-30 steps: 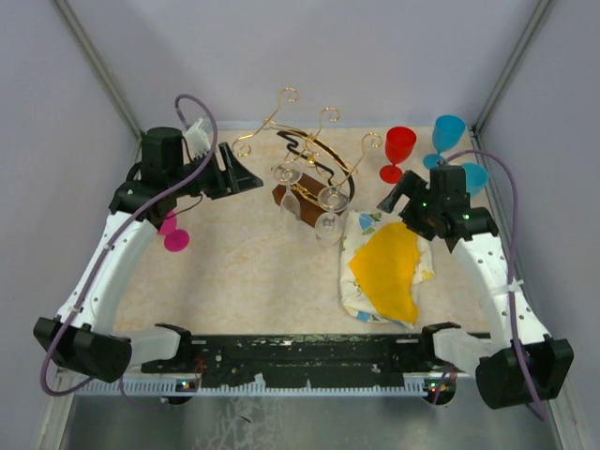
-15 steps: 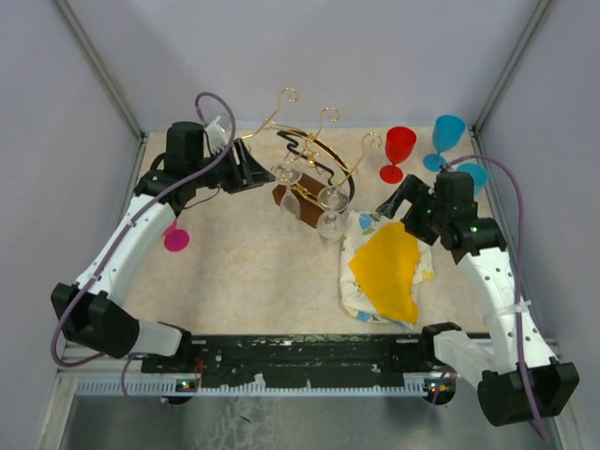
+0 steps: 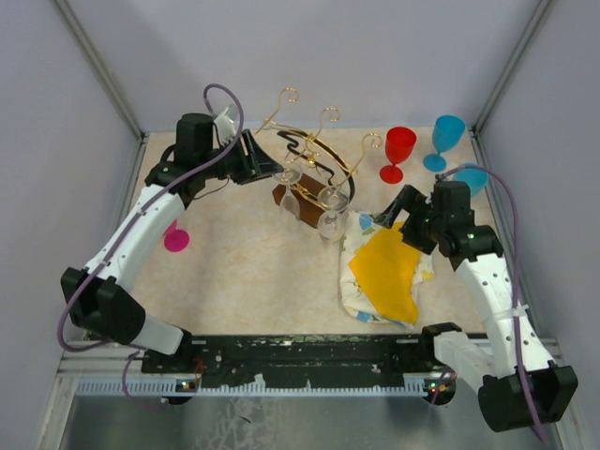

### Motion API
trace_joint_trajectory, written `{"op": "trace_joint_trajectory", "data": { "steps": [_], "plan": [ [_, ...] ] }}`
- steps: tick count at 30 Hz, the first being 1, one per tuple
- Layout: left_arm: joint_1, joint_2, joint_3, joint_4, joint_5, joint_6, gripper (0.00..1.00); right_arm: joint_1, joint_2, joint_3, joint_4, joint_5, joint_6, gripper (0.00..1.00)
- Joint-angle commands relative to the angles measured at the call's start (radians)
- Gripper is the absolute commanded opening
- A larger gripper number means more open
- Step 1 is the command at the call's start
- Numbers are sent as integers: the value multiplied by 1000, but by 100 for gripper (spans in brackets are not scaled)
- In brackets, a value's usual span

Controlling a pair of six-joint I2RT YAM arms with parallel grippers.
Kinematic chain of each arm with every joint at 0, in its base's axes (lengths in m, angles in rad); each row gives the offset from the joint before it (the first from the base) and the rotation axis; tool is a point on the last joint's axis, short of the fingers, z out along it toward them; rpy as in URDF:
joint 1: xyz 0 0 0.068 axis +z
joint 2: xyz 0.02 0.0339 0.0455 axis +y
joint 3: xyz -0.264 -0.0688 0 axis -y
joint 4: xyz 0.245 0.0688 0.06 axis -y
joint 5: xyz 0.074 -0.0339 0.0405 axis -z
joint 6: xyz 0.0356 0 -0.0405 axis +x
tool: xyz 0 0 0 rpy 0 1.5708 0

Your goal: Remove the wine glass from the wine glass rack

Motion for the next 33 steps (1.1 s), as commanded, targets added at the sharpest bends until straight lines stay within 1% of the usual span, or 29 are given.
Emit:
{"op": "trace_joint_trajectory", "data": {
  "steps": [1, 7, 19, 24, 33],
  "plan": [
    [-11, 16, 53, 40, 11, -15, 50, -3, -16, 6, 44, -13, -7, 99],
    [-14, 35, 74, 36, 17, -20, 49, -2, -7, 1, 57, -19, -9, 99],
    [-24, 33, 94, 40, 23, -27, 36, -3, -19, -14, 56, -25, -16, 99],
    [-26, 41, 82, 64, 42, -45, 36, -3, -24, -7, 57, -29, -20, 99],
    [-41, 63, 80, 65, 46, -48, 39, -2, -33, -8, 50, -28, -26, 99]
  ]
}}
